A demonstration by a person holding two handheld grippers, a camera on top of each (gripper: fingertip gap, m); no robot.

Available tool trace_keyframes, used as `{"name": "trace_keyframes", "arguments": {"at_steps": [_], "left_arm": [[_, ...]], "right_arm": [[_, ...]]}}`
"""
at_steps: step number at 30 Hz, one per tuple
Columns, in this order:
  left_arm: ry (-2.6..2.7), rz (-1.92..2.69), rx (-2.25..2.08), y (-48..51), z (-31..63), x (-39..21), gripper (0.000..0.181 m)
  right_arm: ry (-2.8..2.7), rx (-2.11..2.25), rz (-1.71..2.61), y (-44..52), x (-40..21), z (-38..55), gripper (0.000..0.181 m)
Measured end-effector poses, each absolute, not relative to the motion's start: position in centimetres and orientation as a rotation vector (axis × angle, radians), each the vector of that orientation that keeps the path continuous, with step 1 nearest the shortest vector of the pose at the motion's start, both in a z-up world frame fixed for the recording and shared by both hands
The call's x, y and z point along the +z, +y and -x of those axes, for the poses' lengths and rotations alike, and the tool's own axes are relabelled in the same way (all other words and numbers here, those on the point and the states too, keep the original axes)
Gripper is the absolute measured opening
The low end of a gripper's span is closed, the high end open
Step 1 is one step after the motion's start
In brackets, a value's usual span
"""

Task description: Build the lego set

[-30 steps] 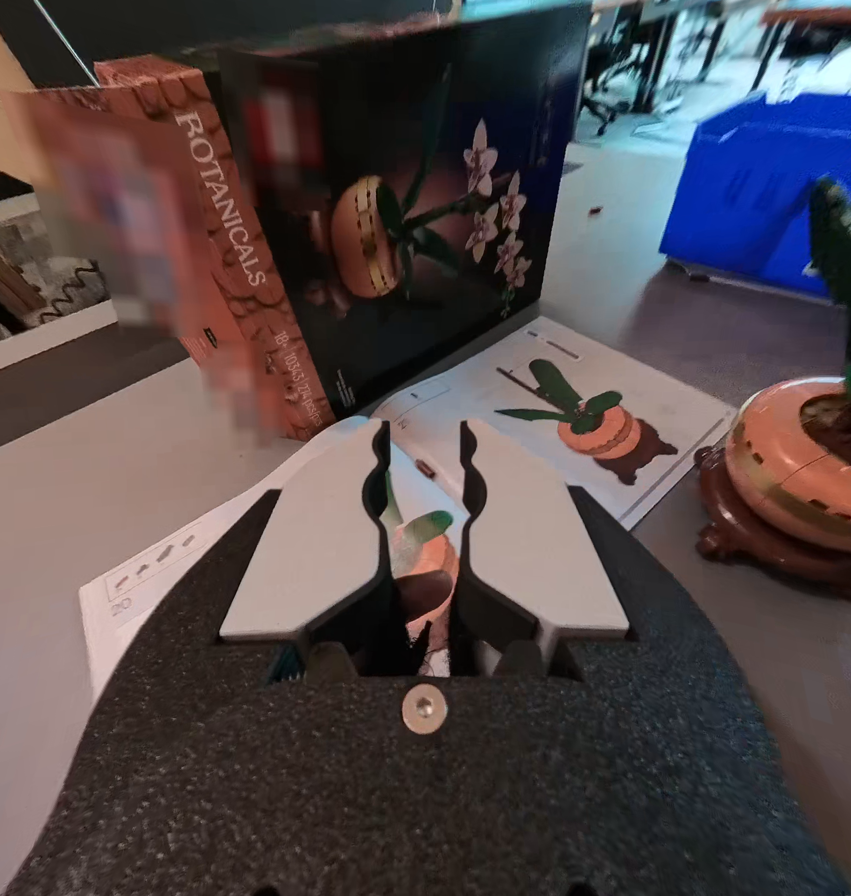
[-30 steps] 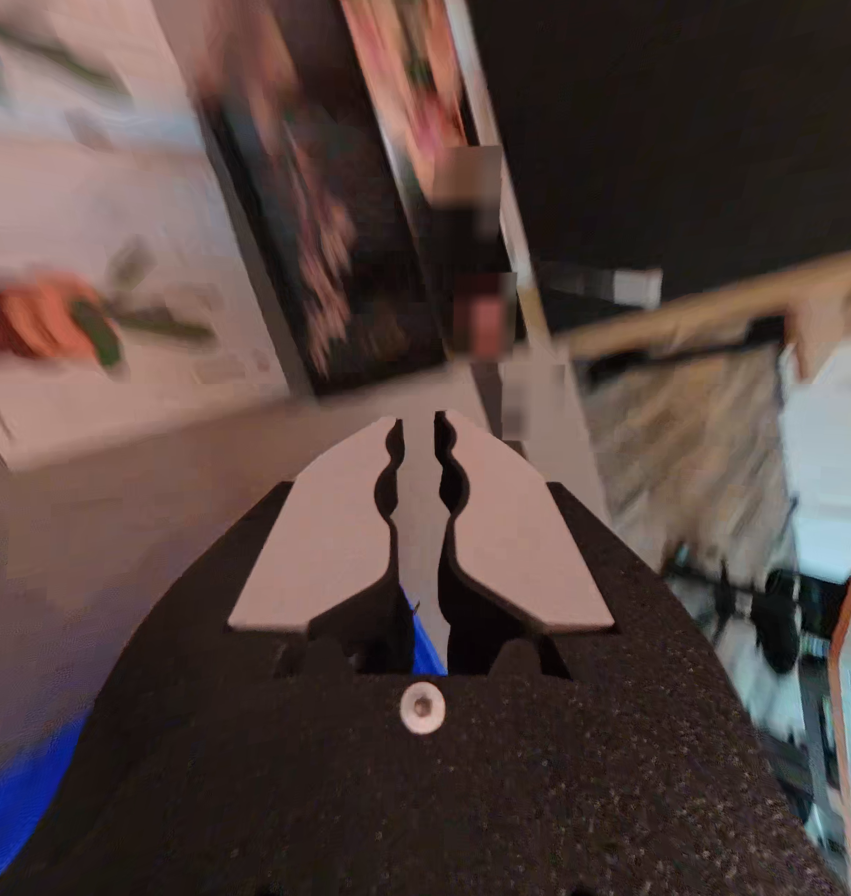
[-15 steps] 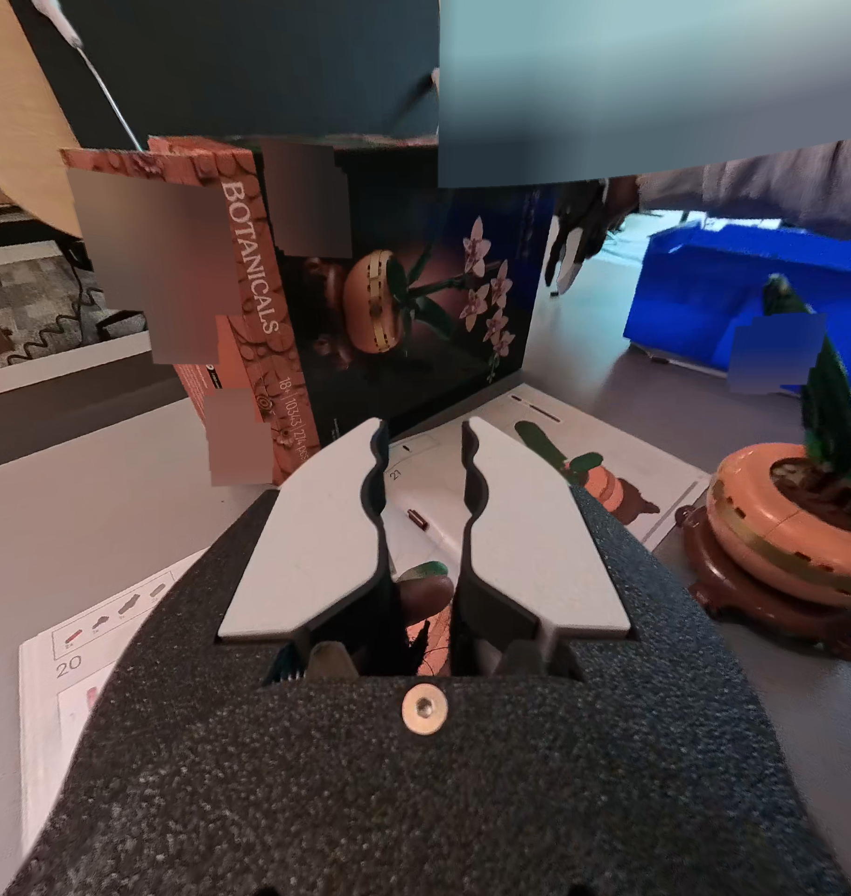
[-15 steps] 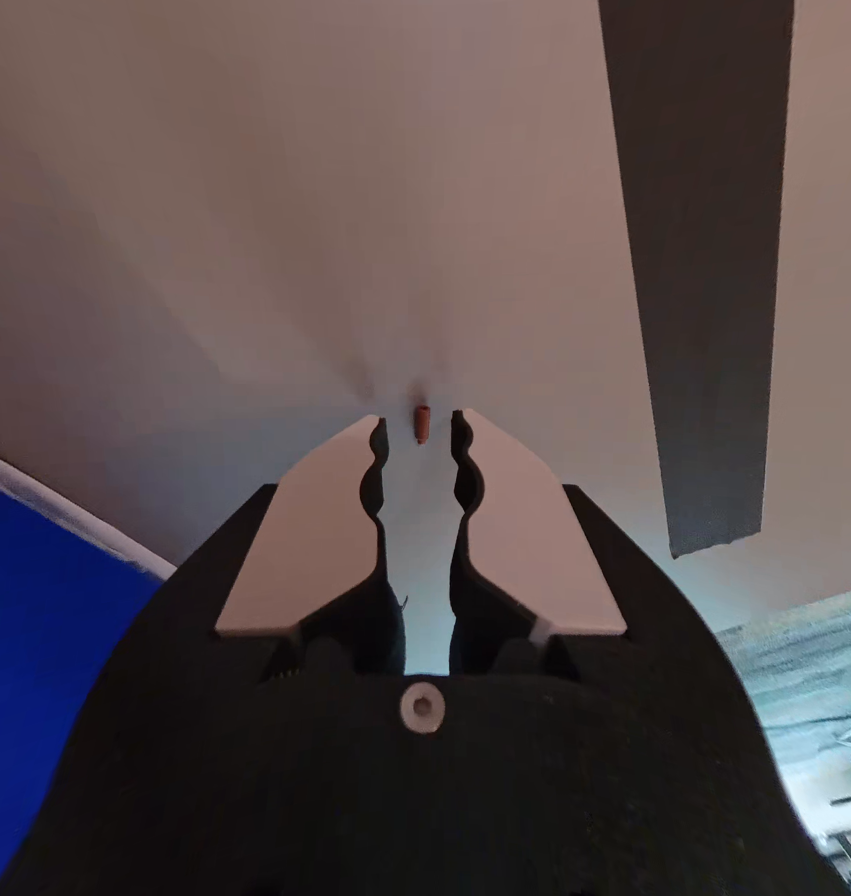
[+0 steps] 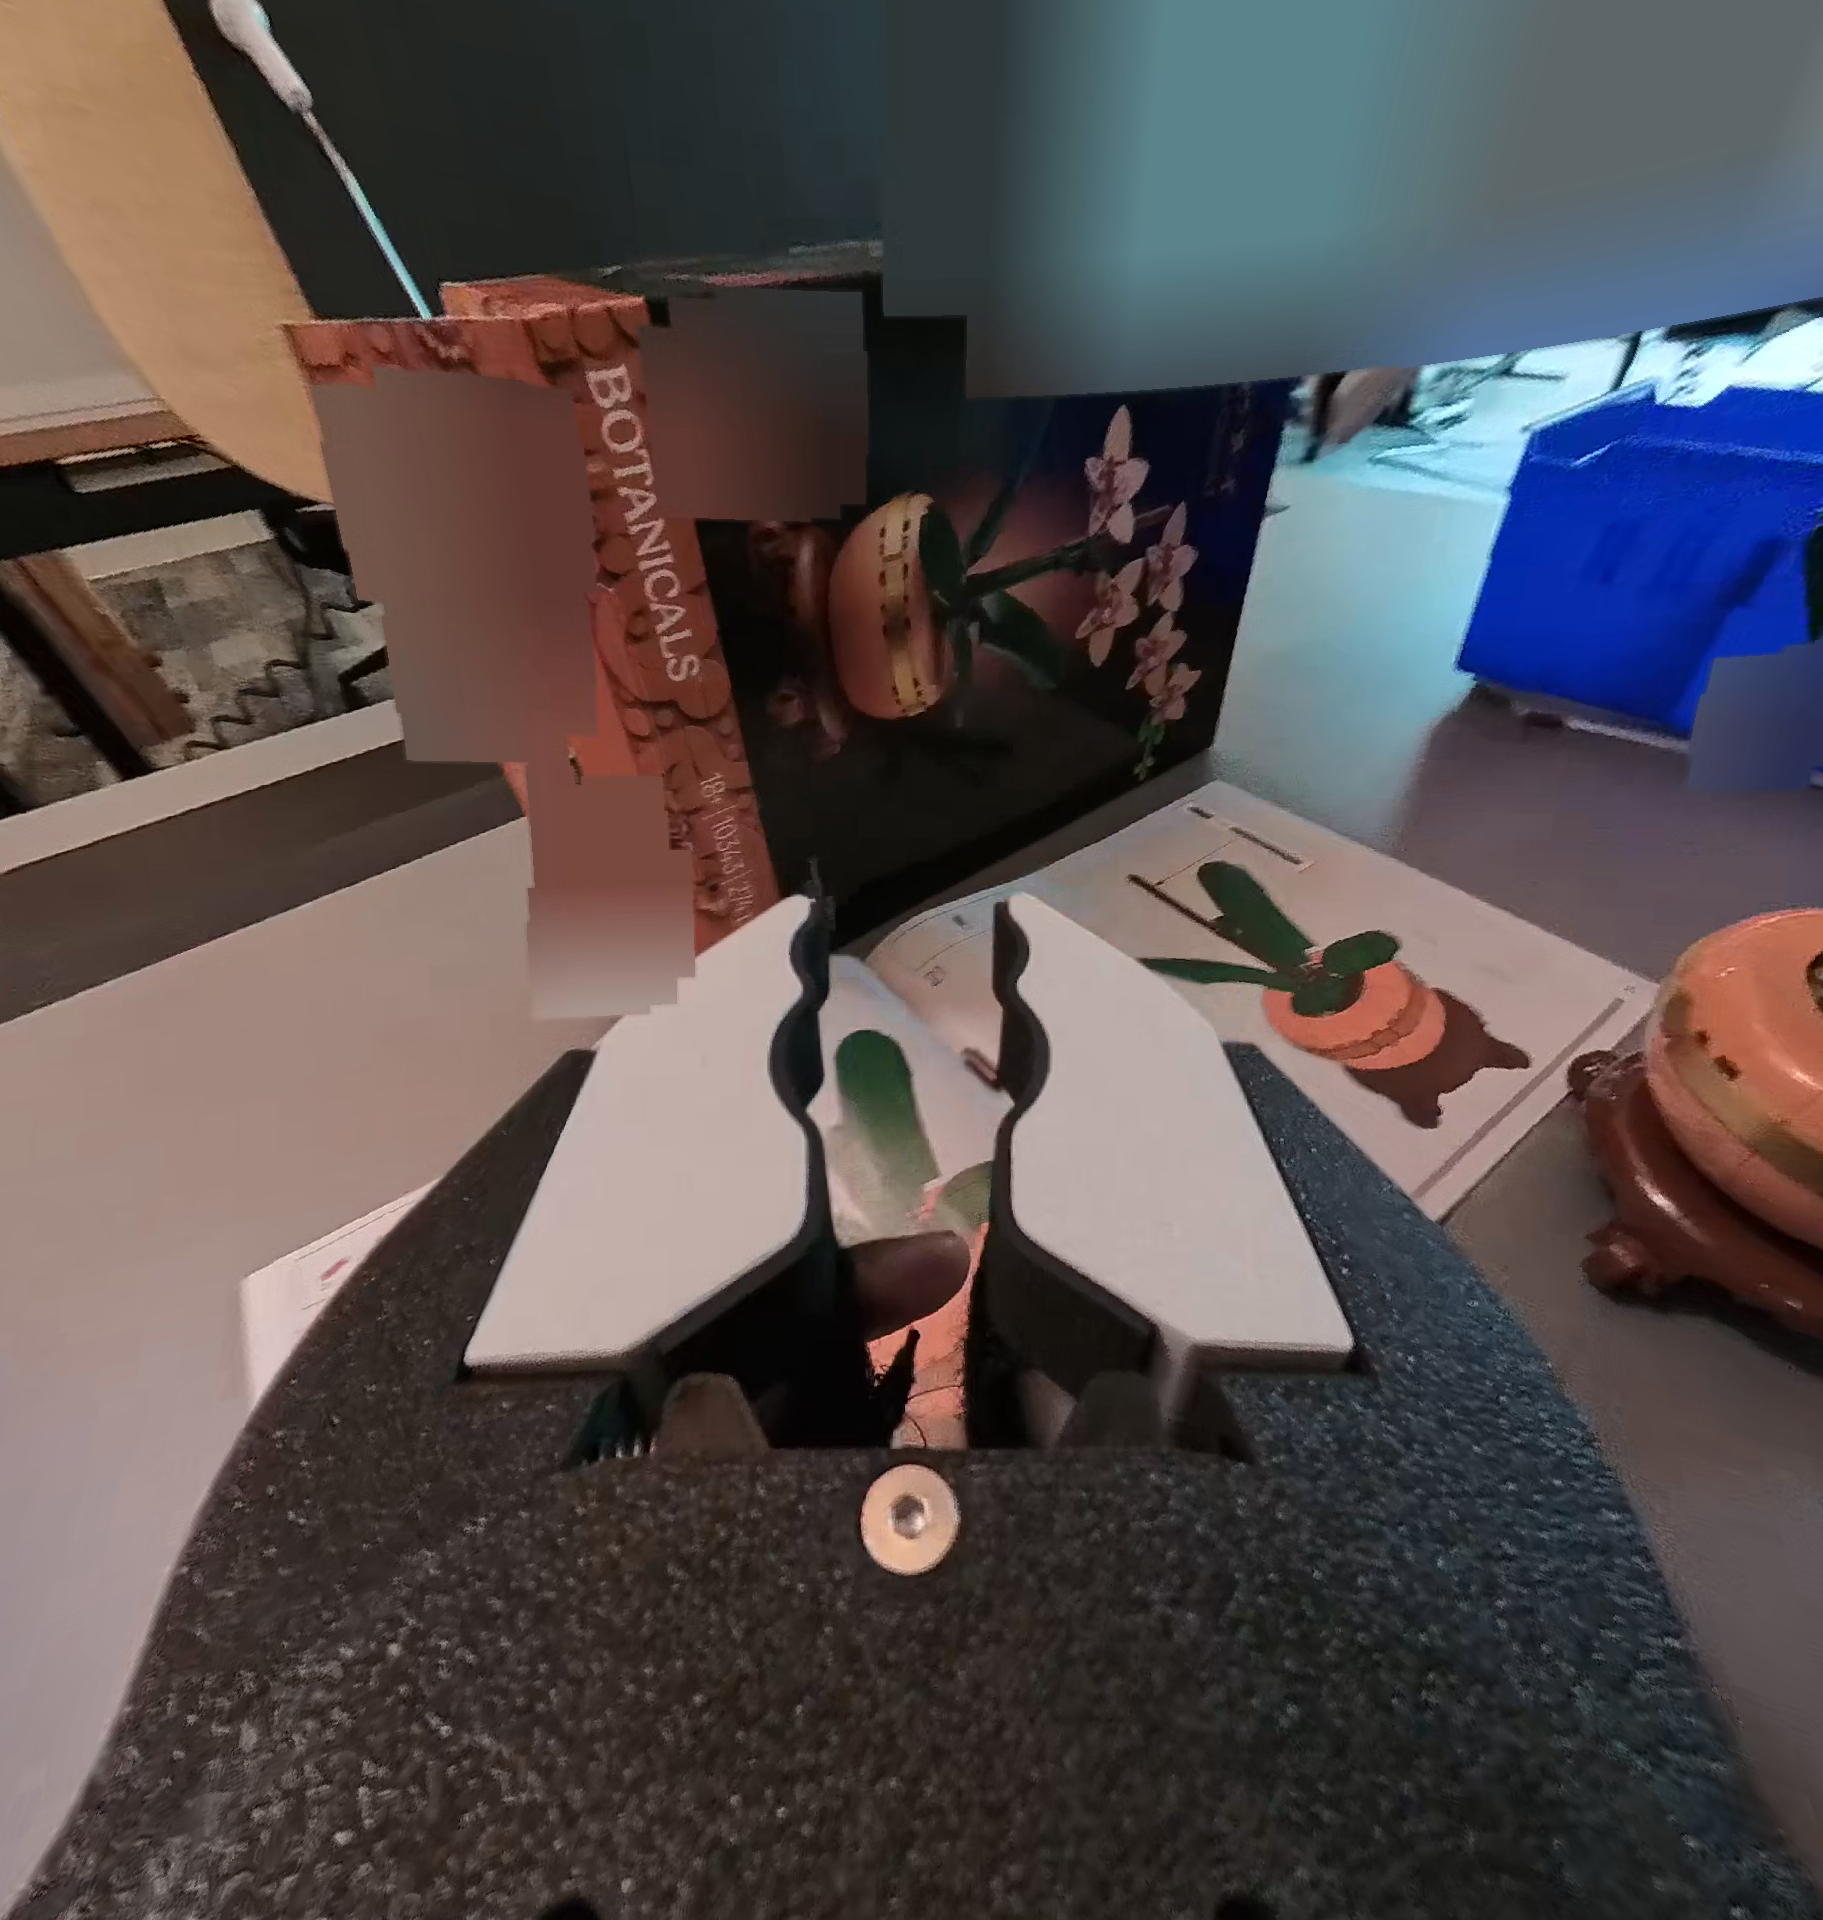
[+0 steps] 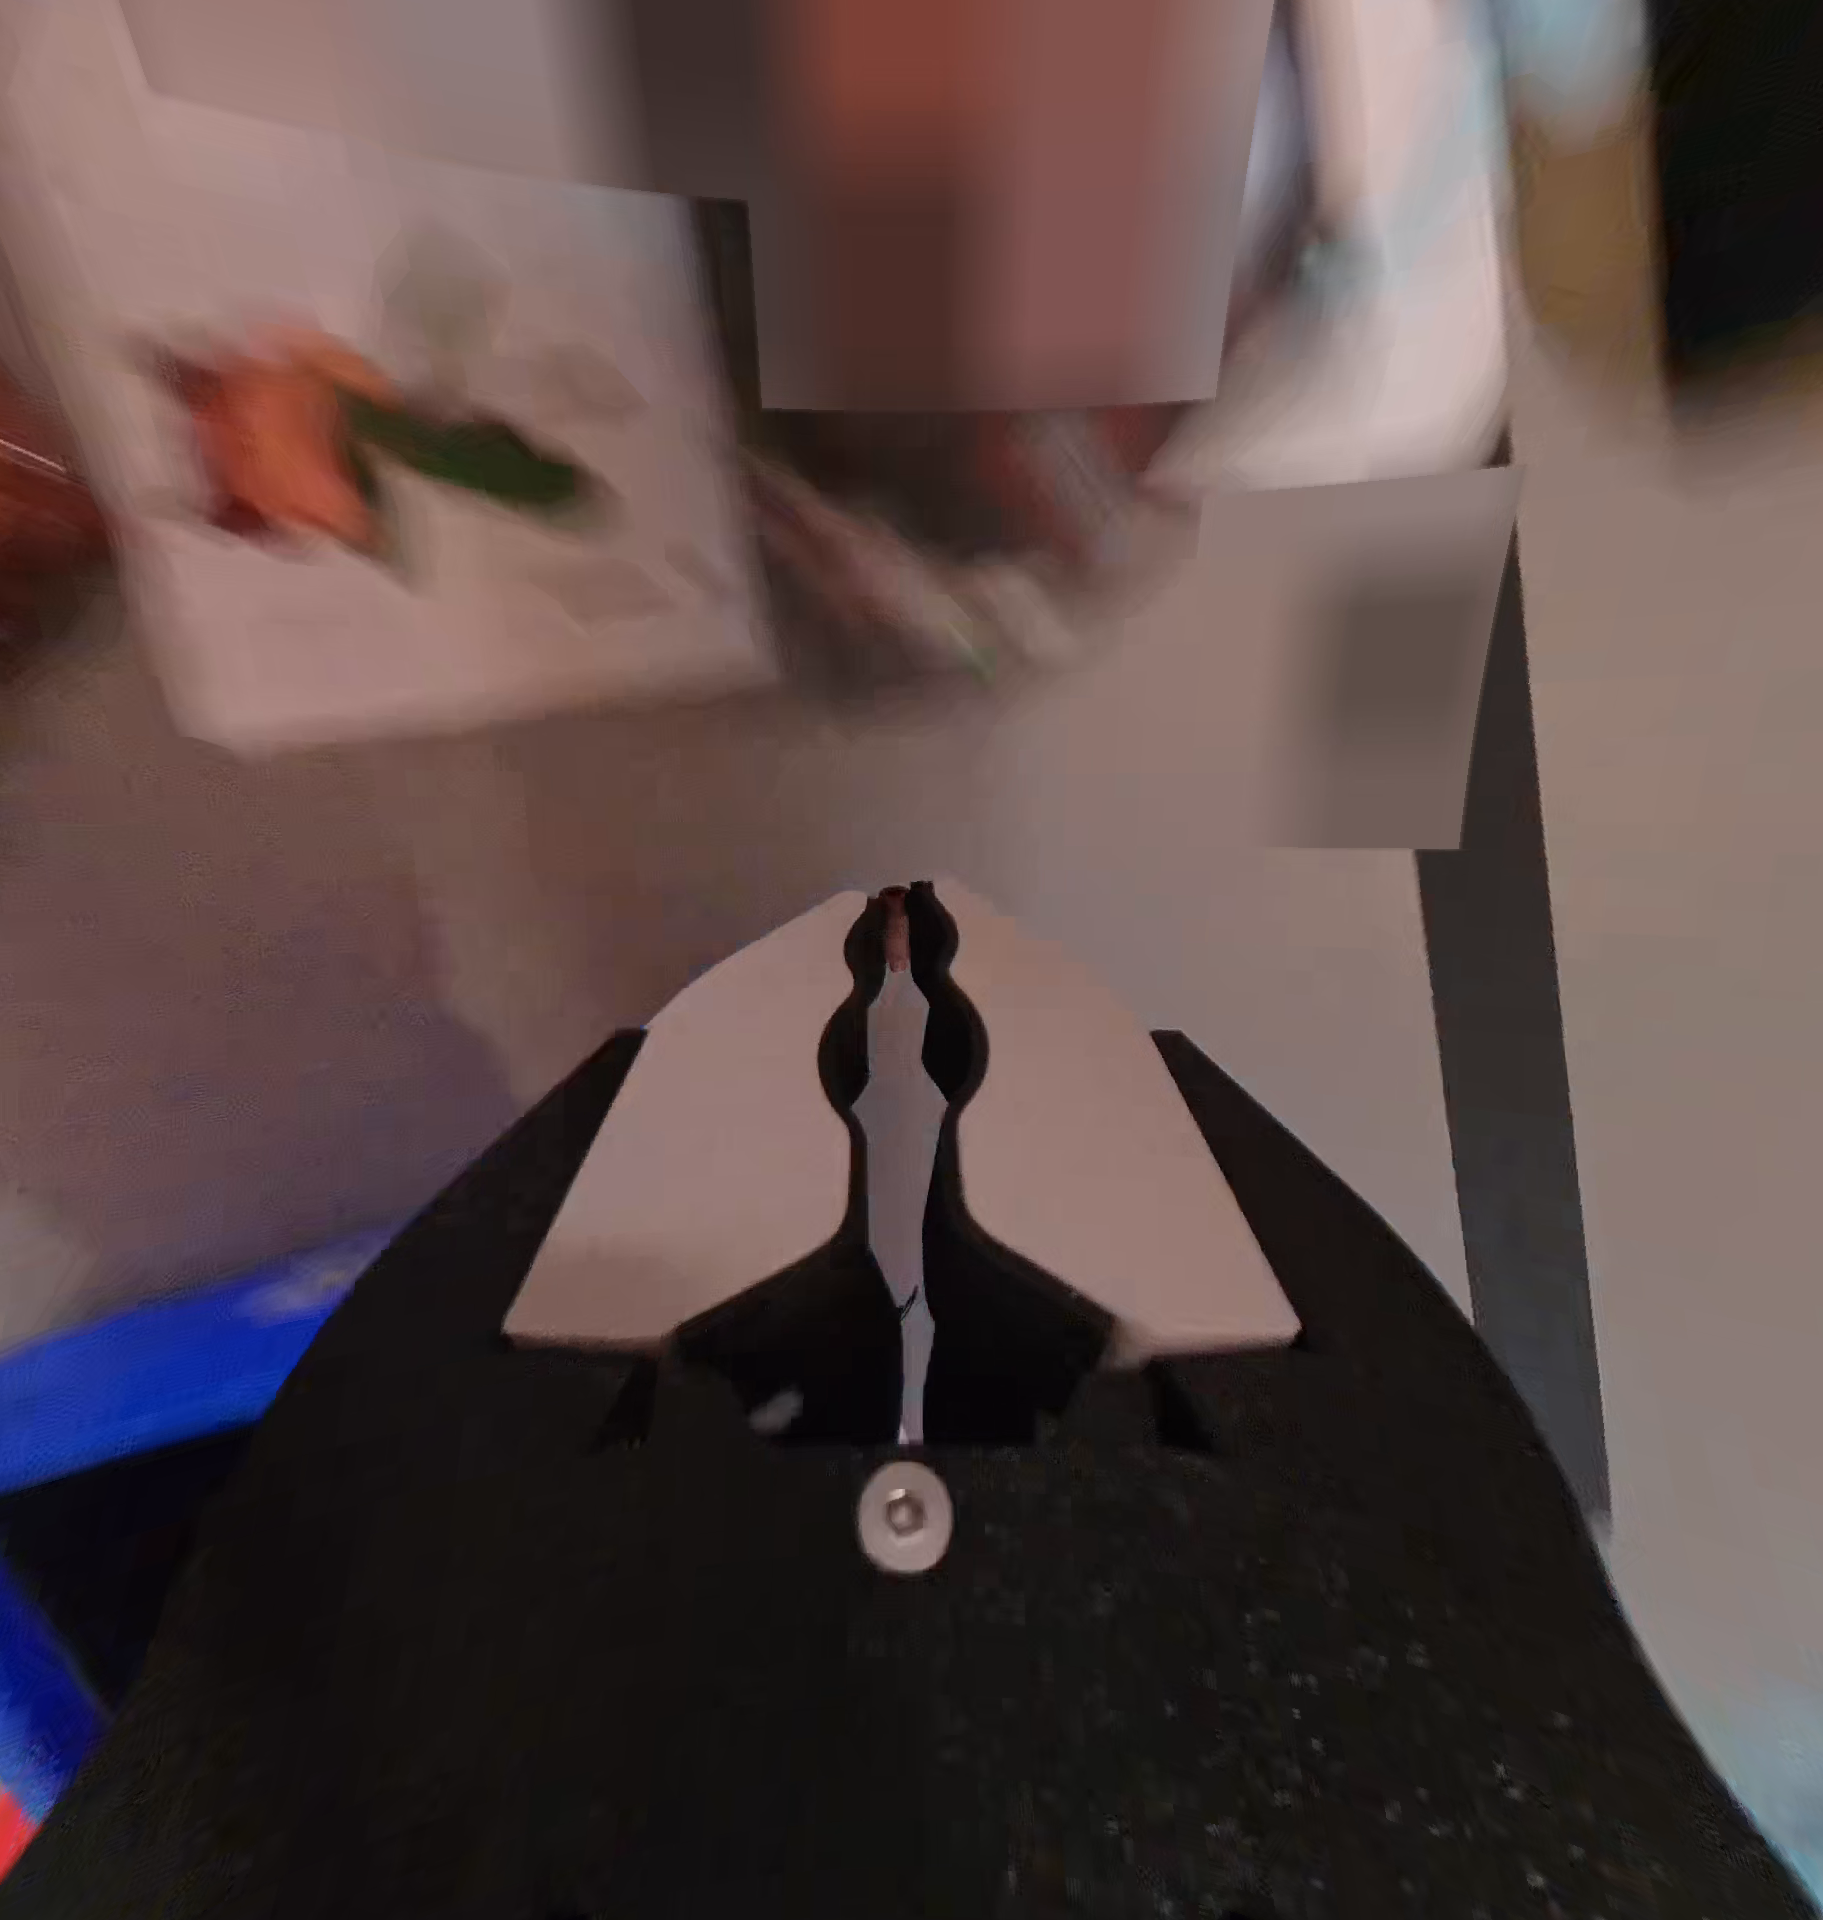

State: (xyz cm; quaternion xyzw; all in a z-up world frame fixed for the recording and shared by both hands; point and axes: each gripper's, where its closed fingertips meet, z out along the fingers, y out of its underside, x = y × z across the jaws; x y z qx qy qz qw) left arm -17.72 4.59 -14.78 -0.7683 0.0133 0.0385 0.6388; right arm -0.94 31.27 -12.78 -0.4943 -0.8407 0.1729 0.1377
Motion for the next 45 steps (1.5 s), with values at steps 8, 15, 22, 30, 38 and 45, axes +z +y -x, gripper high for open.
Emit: {"name": "trace_keyframes", "arguments": {"at_steps": [8, 15, 22, 30, 38, 45], "left_arm": [[-0.087, 1.784, 0.191, 3.3, 19.8, -14.5, 0.029], [-0.053, 1.766, 0.173, 3.3, 19.1, -13.9, 0.03], [0.018, 1.945, -0.113, 3.8, 15.8, -17.0, 0.021], [0.038, 2.02, 0.02, 3.9, 16.6, -18.3, 0.025], [0.09, 2.029, 0.033, 4.1, 16.0, -18.4, 0.027], [0.083, 2.004, -0.005, 4.1, 15.7, -18.0, 0.027]], "right_arm": [[-2.696, 0.839, 0.626, 5.6, -16.5, 11.3, 0.005], [-2.844, 0.726, 0.369, 4.8, -23.1, 14.0, 0.026], [-2.641, 0.888, 0.364, 4.8, -20.6, 15.5, 0.03], [-2.971, 0.462, 0.612, 14.8, -15.7, 4.5, 0.013], [-3.202, -0.388, 1.291, 26.1, -23.1, -8.4, 0.018], [-3.152, -0.799, 1.22, 29.3, -24.4, -11.3, 0.028]]}}
